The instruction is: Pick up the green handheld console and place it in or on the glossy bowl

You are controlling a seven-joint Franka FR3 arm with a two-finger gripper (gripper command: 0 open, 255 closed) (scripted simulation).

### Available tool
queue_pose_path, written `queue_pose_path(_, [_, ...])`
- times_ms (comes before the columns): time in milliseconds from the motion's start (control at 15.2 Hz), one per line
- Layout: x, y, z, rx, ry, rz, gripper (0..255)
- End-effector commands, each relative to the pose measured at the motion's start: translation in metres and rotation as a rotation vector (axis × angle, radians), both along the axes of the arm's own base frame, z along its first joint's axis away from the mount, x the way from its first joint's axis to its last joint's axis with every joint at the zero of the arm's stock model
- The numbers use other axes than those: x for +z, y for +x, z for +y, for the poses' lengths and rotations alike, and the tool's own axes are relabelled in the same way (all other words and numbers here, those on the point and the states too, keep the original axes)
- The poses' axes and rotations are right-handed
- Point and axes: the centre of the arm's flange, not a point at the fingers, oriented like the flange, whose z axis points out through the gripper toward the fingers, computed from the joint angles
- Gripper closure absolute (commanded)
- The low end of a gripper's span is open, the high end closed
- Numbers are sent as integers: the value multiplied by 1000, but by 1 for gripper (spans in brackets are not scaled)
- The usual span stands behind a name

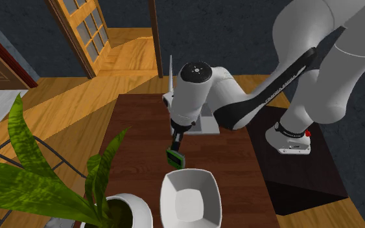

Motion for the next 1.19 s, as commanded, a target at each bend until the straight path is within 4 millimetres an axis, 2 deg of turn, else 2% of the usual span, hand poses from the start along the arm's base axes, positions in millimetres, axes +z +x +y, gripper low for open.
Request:
queue_pose_path(0, [-18,15,12,-15,1,1,0])
queue_pose_path(198, [-38,32,29,-30,3,2,0])
queue_pose_path(660, [-78,39,26,-30,3,2,0])
queue_pose_path(1122, [-78,39,26,-30,3,2,0])
